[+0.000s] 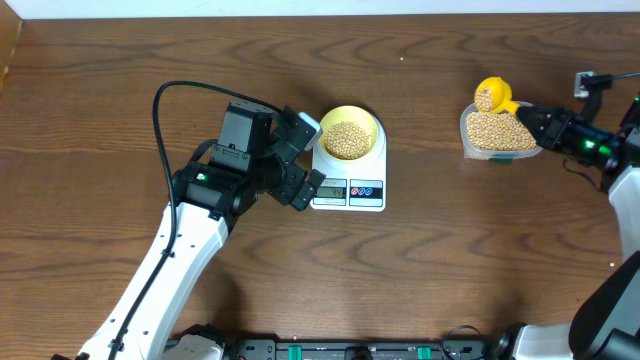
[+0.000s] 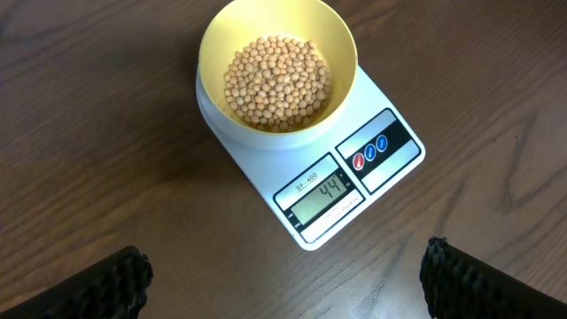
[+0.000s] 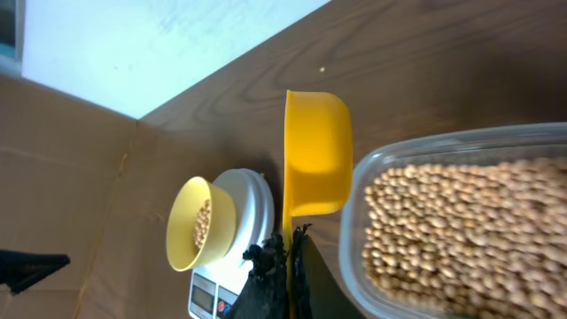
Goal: Scoop item into bowl and weigh 50g on scale
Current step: 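Lift the filled scoop and carry it left over the yellow bowl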
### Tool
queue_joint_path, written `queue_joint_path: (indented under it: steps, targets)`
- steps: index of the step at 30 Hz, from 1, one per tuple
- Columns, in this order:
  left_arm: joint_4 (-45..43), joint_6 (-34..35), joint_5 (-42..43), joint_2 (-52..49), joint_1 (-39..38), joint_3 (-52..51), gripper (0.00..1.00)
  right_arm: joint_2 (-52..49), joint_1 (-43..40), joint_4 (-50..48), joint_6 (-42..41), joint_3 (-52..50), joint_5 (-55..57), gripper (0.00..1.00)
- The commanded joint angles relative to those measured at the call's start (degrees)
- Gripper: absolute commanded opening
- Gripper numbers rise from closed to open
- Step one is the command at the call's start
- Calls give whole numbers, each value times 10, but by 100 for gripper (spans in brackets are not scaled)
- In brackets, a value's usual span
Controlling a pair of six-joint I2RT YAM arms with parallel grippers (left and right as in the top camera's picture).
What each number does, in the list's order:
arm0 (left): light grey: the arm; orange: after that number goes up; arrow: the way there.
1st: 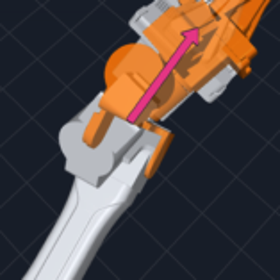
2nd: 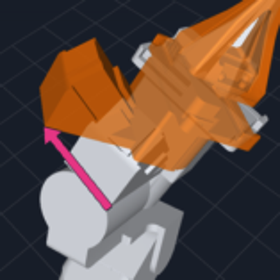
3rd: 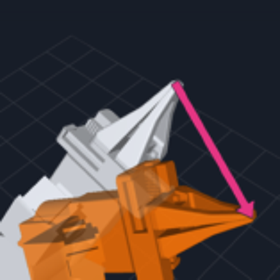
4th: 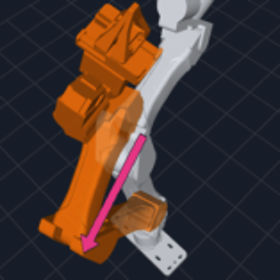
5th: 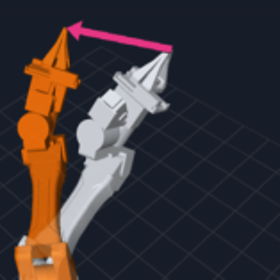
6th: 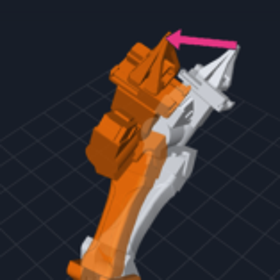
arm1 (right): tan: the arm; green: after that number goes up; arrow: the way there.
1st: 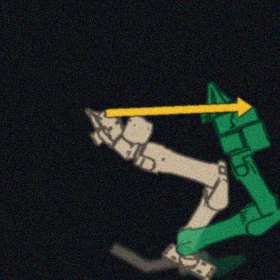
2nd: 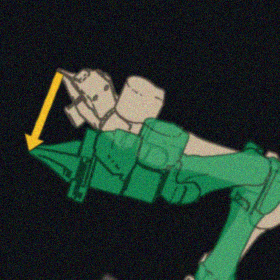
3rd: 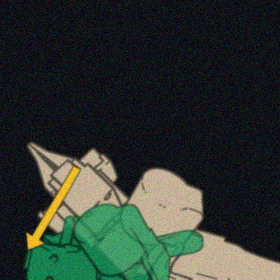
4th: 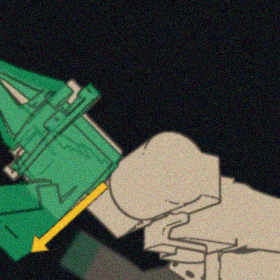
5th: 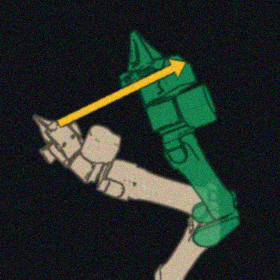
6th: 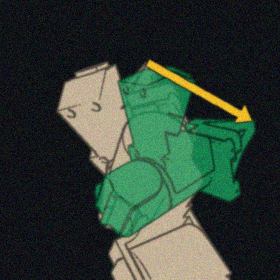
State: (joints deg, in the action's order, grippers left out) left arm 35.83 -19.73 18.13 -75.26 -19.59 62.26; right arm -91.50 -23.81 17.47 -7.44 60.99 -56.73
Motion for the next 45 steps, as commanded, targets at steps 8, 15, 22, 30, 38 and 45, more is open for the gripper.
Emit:
queue_joint_path:
  steps: [8, 15, 22, 30, 38, 45]
  targets:
    - [1, -2, 7, 4, 2, -2, 99, -5, 77, -32, -20, -2, -19, 1]
    - [1, -2, 7, 4, 2, -2, 99, -5, 133, -53, -40, -2, 0, 1]
    - [1, -2, 7, 4, 2, -2, 99, -5, 169, -66, -55, -2, 3, 1]
    - [1, -2, 7, 4, 2, -2, 99, -5, 202, -75, -59, -2, 17, 1]
    - [1, -2, 7, 4, 2, -2, 99, -5, 248, -100, -58, -2, 34, 1]
    - [1, -2, 7, 4, 2, -2, 99, -5, 302, -111, -58, -2, 109, 1]
